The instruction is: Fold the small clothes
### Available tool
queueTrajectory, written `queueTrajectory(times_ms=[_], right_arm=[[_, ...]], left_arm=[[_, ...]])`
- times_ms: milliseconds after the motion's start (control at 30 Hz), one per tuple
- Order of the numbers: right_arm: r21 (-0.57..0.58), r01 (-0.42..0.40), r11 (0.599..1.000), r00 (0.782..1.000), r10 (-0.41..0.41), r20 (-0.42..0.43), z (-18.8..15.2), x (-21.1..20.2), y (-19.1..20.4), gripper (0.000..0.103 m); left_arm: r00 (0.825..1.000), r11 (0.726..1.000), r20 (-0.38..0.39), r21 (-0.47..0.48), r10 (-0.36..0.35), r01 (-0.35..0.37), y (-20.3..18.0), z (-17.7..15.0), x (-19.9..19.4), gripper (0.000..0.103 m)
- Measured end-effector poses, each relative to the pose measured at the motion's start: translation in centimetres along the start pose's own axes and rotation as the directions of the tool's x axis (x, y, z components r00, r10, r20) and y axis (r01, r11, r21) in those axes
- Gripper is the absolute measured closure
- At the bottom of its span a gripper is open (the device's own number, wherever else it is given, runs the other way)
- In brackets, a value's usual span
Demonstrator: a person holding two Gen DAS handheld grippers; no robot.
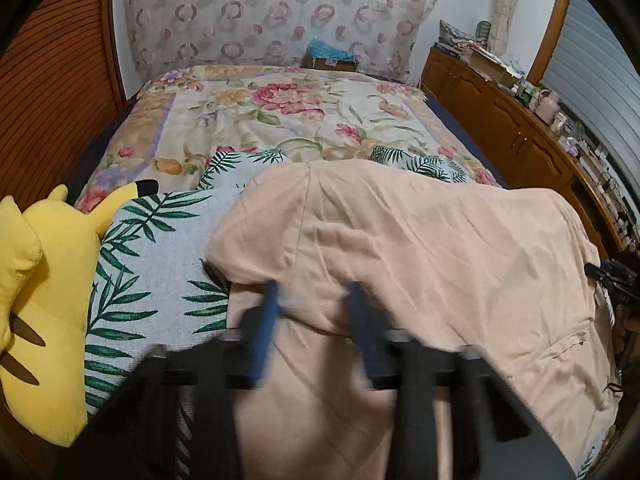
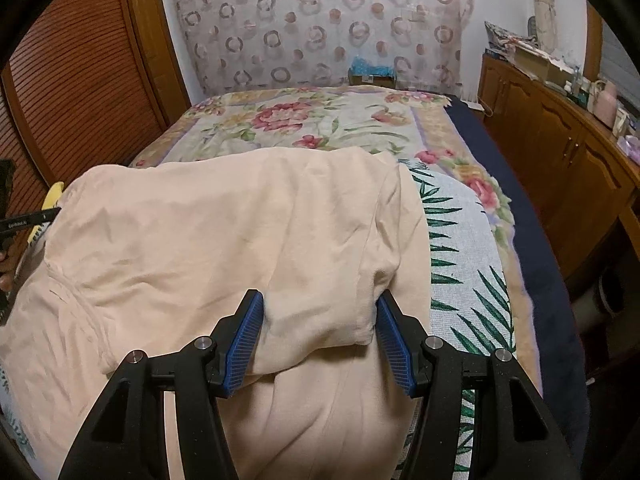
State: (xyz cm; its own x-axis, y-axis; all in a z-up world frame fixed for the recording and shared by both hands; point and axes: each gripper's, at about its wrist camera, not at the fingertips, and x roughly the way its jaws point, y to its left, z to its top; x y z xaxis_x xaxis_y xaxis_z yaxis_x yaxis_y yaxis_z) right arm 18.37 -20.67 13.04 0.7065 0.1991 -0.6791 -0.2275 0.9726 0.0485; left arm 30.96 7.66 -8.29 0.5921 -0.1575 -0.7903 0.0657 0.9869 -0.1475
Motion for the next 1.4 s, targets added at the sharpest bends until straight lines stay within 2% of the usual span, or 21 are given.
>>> queueTrajectory(times_ms=[33, 100, 200, 333, 600, 833, 1067, 1400], right_arm=[[-0.017, 0.018, 1.0, 1.0, -0.018, -0.001, 0.0, 0.0, 0.2, 0.057], [-0.04, 0.024, 0.999, 1.0, -0.024, 0.0, 0.2, -0.1, 0.3, 0.077], [-0.028, -0.014, 1.0, 1.0, 0.014, 0.024, 0.8, -0.8, 0.0, 0.092], [-0.04, -0.055, 0.998, 0.996, 0.057, 0.067, 1.5, -1.9, 0.0, 0.094], [-0.024, -0.102, 0.995, 0.983, 0.104, 0.152, 2.0, -3.7, -0.8, 0.095], [-0.057, -0.11, 0.992, 0.969, 0.12, 0.214, 0.2, -6.6, -0.5, 0.095], [-0.078, -0.121, 0.99, 0.959, 0.137, 0.249, -1.9, -9.8, -0.9, 0.096], [-0.091, -0.118, 0.989, 0.96, 0.137, 0.245, -7.8, -13.2, -1.2, 0.096]], left_arm=[[1.0, 1.0, 0.005, 0.01, 0.016, -0.016, -0.2, 0.1, -0.1, 0.087], [0.999, 0.999, 0.024, 0.02, 0.025, -0.025, -0.3, 0.3, -0.2, 0.093], [0.996, 1.0, 0.087, 0.008, 0.009, -0.009, 0.0, 0.6, -1.2, 0.096], [0.984, 1.0, 0.177, 0.008, -0.01, 0.009, 0.3, 1.1, -3.2, 0.098], [0.968, 1.0, 0.249, 0.026, -0.014, 0.008, -0.2, 1.5, -6.4, 0.099], [0.946, 0.999, 0.321, 0.026, -0.037, 0.03, -0.5, 0.0, -10.9, 0.099], [0.929, 1.0, 0.37, 0.021, -0.007, -0.001, -0.5, -2.5, -15.4, 0.099], [0.923, 0.999, 0.384, 0.024, 0.034, -0.047, -0.8, -8.5, -18.8, 0.099]])
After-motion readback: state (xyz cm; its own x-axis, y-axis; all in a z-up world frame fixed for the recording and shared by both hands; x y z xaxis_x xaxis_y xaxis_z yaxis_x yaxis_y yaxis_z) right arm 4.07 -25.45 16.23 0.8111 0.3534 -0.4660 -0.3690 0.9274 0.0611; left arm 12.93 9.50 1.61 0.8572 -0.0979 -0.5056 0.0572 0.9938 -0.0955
